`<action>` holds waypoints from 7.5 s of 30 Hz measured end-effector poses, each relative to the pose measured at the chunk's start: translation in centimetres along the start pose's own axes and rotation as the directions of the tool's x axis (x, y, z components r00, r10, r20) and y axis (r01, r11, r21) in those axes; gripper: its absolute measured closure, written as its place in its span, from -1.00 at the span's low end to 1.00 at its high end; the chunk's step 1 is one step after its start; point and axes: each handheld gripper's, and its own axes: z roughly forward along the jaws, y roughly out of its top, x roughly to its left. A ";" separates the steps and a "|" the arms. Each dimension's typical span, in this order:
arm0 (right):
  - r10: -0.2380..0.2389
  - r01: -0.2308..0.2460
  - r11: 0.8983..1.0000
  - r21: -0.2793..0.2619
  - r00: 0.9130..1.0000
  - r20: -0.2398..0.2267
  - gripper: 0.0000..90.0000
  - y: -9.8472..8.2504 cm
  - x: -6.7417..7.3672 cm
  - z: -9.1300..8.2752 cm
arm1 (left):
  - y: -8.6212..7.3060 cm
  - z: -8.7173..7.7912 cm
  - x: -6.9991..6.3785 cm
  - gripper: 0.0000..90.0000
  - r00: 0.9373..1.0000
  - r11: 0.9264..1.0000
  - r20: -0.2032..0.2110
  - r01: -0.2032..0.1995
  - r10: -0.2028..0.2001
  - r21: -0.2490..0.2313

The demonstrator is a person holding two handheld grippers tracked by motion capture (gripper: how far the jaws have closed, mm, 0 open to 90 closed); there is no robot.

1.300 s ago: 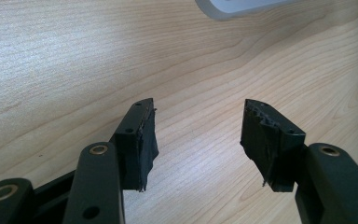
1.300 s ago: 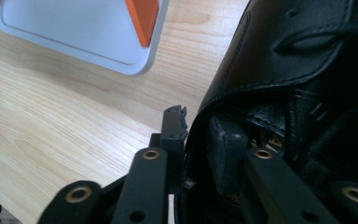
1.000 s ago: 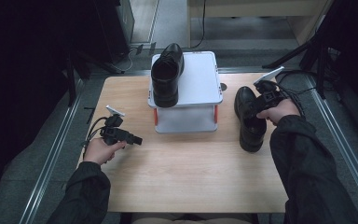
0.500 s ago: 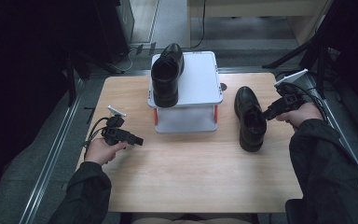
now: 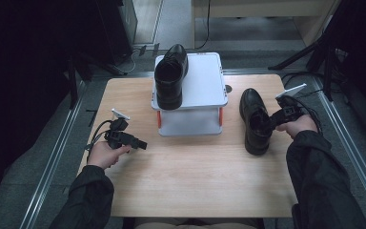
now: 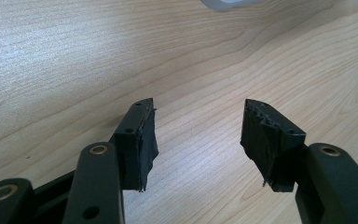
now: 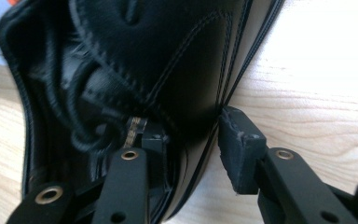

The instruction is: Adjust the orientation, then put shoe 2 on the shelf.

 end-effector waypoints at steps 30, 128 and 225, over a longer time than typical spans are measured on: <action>0.196 -0.196 0.981 0.012 0.981 0.008 0.85 0.9 -0.1 0.3 | 0.1 0.1 0.0 -0.01 1.000 1.000 0.000 -0.009 0.009 0.001; 0.038 -0.038 0.999 -0.036 0.999 -0.003 0.73 12.1 22.3 -7.8 | 0.1 0.0 -0.4 0.00 0.999 0.999 0.037 -0.030 0.030 -0.017; -0.111 0.099 0.993 -0.069 0.975 -0.193 0.22 1.6 12.0 -5.1 | -0.2 -0.1 -0.5 -0.01 0.998 0.998 0.004 -0.056 0.056 -0.027</action>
